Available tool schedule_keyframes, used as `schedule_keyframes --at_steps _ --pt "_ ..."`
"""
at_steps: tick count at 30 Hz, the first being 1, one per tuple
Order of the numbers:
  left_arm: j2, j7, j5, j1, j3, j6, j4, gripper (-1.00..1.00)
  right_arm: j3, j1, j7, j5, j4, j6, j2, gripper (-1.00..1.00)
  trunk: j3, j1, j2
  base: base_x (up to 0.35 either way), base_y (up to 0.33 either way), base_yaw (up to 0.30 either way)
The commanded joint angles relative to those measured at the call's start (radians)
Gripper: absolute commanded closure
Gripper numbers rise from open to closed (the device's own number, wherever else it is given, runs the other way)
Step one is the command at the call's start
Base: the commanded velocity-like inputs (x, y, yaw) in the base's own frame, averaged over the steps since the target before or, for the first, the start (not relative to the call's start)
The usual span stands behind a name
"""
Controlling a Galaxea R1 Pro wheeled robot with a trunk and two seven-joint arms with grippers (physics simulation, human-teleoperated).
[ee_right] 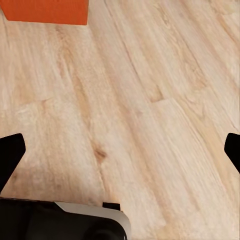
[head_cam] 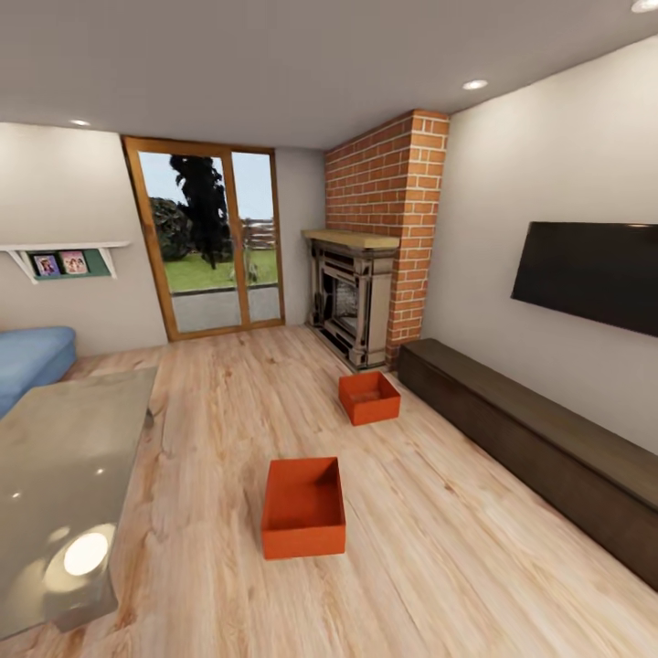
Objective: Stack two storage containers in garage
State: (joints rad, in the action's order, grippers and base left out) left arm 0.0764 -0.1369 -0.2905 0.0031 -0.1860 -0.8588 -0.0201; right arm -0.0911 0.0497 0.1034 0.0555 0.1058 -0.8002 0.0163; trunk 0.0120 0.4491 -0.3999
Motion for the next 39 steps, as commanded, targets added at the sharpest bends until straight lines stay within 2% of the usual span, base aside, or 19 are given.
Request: schedule_keyframes --at_steps 1,31,39 --pt "0.0 -0.007 -0.002 0.0 -0.009 -0.003 -0.001 -1.0 -0.007 0.001 0.011 0.006 0.002 0.001 0.0 -1.0 0.0 0.001 0.0 0.326 0.0 0.0" --pt "0.0 -0.007 -0.001 0.0 -0.009 0.001 -0.001 -1.0 -0.009 0.001 0.011 0.006 0.001 0.001 0.001 -1.0 0.0 0.001 0.0 0.329 0.0 0.033" --pt "0.0 -0.006 -0.001 0.0 -0.009 0.001 -0.001 -1.0 -0.009 0.001 0.011 0.006 0.0 0.001 0.001 -1.0 0.0 0.001 0.0 0.329 0.0 0.122"
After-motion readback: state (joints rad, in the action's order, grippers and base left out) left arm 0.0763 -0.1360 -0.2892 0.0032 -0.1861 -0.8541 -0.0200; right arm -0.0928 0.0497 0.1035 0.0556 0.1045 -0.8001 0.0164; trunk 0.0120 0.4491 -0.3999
